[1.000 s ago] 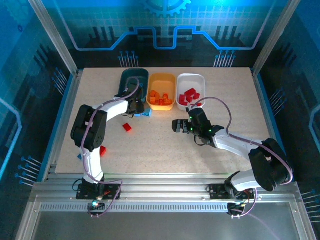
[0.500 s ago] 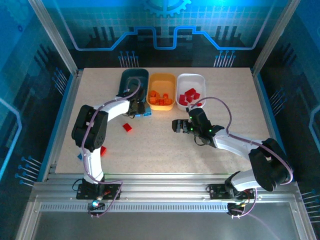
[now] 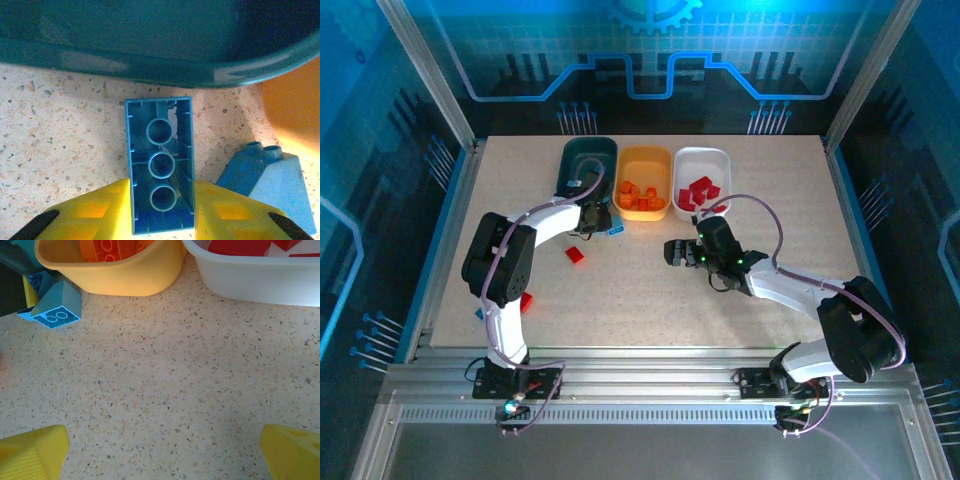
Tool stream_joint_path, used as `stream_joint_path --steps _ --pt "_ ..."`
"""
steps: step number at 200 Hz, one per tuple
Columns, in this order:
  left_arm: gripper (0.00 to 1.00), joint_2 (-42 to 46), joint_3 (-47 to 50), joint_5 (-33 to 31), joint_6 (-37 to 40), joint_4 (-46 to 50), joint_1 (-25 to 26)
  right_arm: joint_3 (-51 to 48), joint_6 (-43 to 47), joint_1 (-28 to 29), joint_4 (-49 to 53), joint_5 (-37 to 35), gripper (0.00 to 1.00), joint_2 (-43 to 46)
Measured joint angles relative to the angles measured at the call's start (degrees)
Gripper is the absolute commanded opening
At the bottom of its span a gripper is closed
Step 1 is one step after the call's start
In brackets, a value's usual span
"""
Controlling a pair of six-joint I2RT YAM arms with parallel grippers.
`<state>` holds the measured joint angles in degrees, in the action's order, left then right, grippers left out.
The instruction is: Sort the legos into containers by color
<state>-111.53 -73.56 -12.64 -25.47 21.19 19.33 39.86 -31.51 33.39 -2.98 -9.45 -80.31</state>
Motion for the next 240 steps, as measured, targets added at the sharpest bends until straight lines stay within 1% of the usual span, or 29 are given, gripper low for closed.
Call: stream_joint_path --steps 65,83,100,106,119,138,153,169,205,231,240 --pt "0.35 8.20 10.45 0.46 -3.58 -0.24 0.09 0.00 0.00 0.00 0.00 -0.22 0.99 0.00" --pt "0.43 10.14 12.22 0.48 -4.44 1.33 0.35 0.00 0.00 0.04 0.00 -0.22 0.99 0.00" --pt "0.55 11.13 12.76 0.55 -4.26 4.07 0.63 0.00 0.00 0.09 0.00 -0.22 0.99 0.00" --pt "0.57 11.21 12.74 0.61 -4.35 4.61 0.68 0.00 0.00 0.11 0.00 -0.22 0.99 0.00" --pt "0.60 11.28 12.55 0.63 -4.33 5.86 0.72 0.00 0.00 0.11 0.00 -0.22 0.99 0.00" --pt "0.60 11.13 11.76 0.48 -4.15 7.39 0.72 0.00 0.02 0.26 0.00 -0.26 0.99 0.00" --pt "0.59 10.27 10.19 0.37 -4.04 8.41 0.72 0.00 0.02 0.44 0.00 -0.46 0.99 0.00" --pt "0.54 8.39 8.35 0.04 -3.78 8.48 0.72 0.00 0.02 0.46 0.00 -0.63 0.99 0.00" --pt "0.39 3.85 7.04 -0.87 -2.60 8.46 0.48 0.00 0.02 0.46 0.02 -0.63 0.99 0.02" --pt "0.27 3.80 6.08 -1.16 -2.56 8.41 0.33 0.00 0.04 0.46 0.04 -0.66 0.99 0.04" --pt "0.24 3.89 6.08 -1.27 -2.78 8.50 0.33 0.00 0.04 0.46 0.04 -0.68 0.99 0.07"
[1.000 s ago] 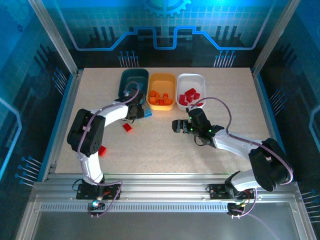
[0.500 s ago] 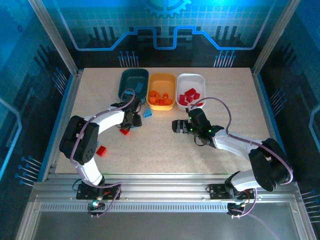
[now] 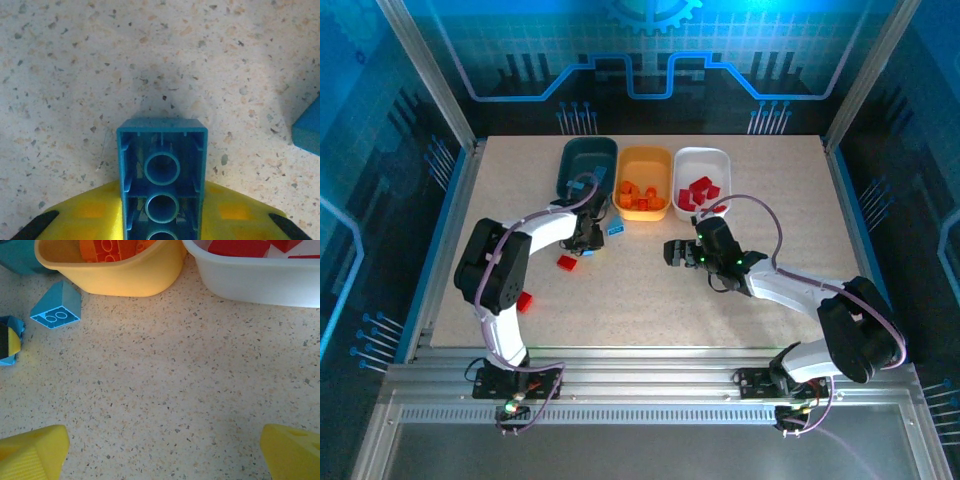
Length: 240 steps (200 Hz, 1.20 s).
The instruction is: Sort the legos into containers by color
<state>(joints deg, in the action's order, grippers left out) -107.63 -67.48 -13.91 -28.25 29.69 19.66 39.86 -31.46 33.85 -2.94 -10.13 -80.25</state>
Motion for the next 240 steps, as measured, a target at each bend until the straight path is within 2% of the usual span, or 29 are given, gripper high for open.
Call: stream_joint_path --steps 37,81,112,139,155,180,189,216,240 --pt "0.23 2.03 -3.41 -0.59 1.49 3.41 -0.20 0.00 0.00 0.00 0.04 0.02 0.99 0.00" --pt "0.24 1.03 -20.83 -0.63 2.91 5.42 -4.52 0.00 0.00 0.00 0.11 0.02 0.99 0.00" --pt "0.27 -7.85 -32.65 0.94 2.89 6.62 -8.17 0.00 0.07 0.00 0.33 0.02 0.99 0.00" --pt "0.34 -15.10 -36.85 2.08 2.99 7.67 -9.14 0.00 0.42 0.00 0.42 0.00 0.99 0.04" --pt "0.43 -16.83 -37.38 2.62 3.13 8.83 -9.05 0.00 0.46 0.00 0.46 -0.07 0.99 0.22" --pt "0.84 -17.51 -39.50 3.98 4.22 9.22 -8.98 0.00 0.63 0.00 0.48 -0.15 0.99 0.61" --pt "0.93 -17.14 -39.74 4.46 4.24 8.44 -8.94 0.00 0.63 0.00 0.48 -0.15 0.99 0.63" --pt "0.96 -13.09 -37.22 4.98 5.31 6.27 -7.52 0.00 0.63 0.02 0.48 -0.15 0.99 0.63" --pt "0.96 -4.44 -29.46 5.01 5.33 4.24 -3.87 0.00 0.63 0.02 0.50 -0.15 0.99 0.63"
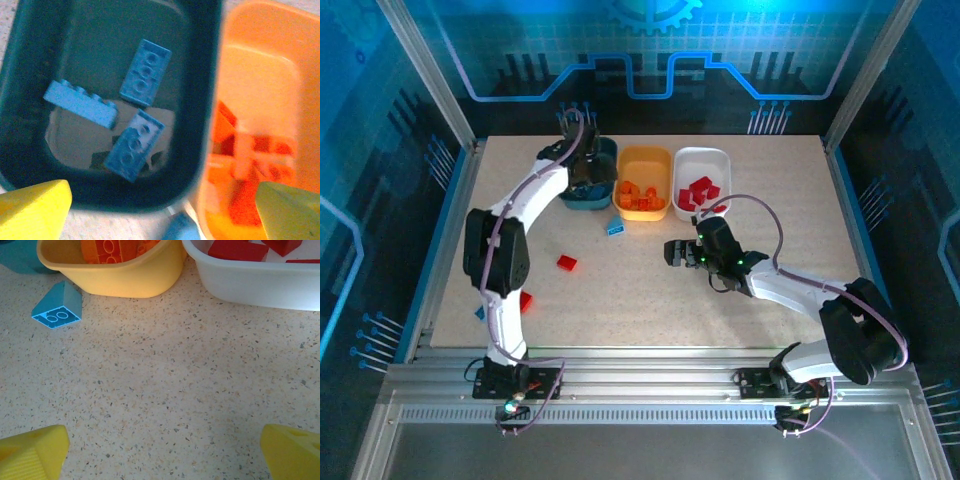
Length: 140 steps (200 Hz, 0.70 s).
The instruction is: Sort the legos into containers by color
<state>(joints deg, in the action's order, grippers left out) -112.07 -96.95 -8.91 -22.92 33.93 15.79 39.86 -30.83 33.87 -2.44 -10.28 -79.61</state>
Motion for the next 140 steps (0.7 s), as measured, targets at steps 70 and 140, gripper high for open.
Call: stream_joint_path --steps 70,140 --pt "0.92 9.51 20.79 0.13 1.57 -4.52 12.22 0.00 -0.02 0.33 0.00 0.02 1.00 0.00" --pt "0.86 2.40 20.59 -5.57 6.91 -6.93 12.46 0.02 -0.02 0.33 0.00 0.02 1.00 -0.02"
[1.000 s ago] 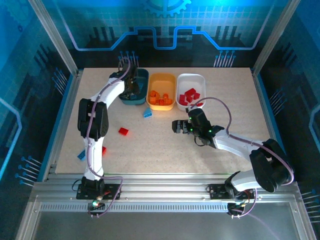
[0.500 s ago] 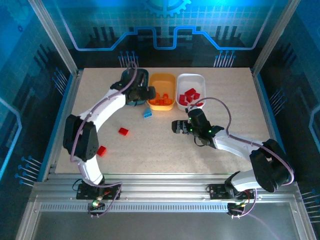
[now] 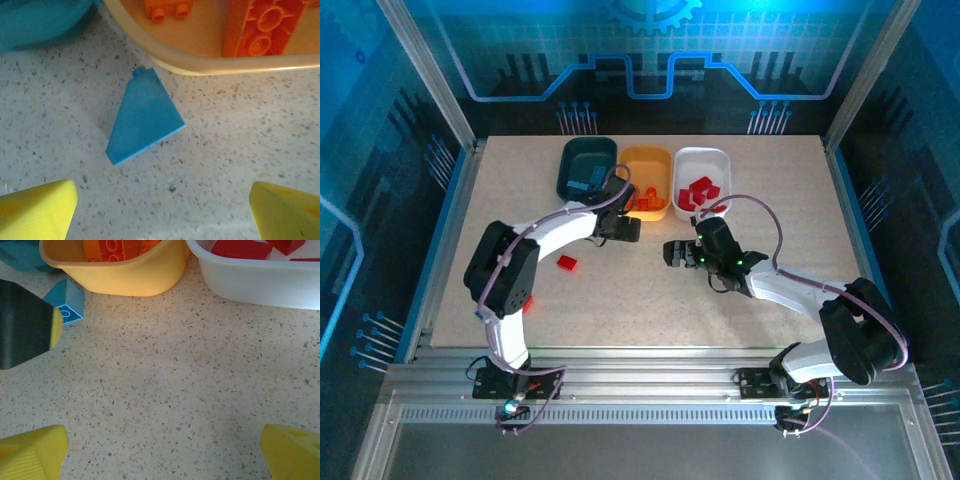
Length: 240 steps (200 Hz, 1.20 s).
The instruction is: Sort the legos into containers by color
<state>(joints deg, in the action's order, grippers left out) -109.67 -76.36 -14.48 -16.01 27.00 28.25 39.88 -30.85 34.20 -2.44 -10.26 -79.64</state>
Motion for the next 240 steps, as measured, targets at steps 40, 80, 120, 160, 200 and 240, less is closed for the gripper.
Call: stream_joint_path --steps 40,80,120,160,200,240 --pt "0.77 -5.40 -1.29 -1.64 2.93 -1.55 -0.68 0.00 0.00 0.00 0.00 -0.02 1.00 0.00" --pt "0.73 -5.79 -1.29 -2.43 3.08 -3.54 -2.25 0.39 0.02 0.00 0.11 -0.02 1.00 0.00" --pt "0.56 -6.23 -1.29 -2.21 4.79 -5.79 -2.64 0.79 0.02 0.00 0.26 -0.02 1.00 -0.55" --pt "0.42 -6.84 -1.16 -1.77 5.66 -7.06 -2.64 0.85 0.02 0.00 0.28 -0.02 0.99 -0.63" --pt "0.39 -4.70 2.45 -1.70 5.33 -9.29 -2.58 0.85 0.02 0.00 0.28 0.00 0.99 -0.63" --pt "0.39 2.10 9.09 -1.75 3.65 -8.00 -1.77 0.85 0.02 0.00 0.28 0.00 0.99 -0.63"
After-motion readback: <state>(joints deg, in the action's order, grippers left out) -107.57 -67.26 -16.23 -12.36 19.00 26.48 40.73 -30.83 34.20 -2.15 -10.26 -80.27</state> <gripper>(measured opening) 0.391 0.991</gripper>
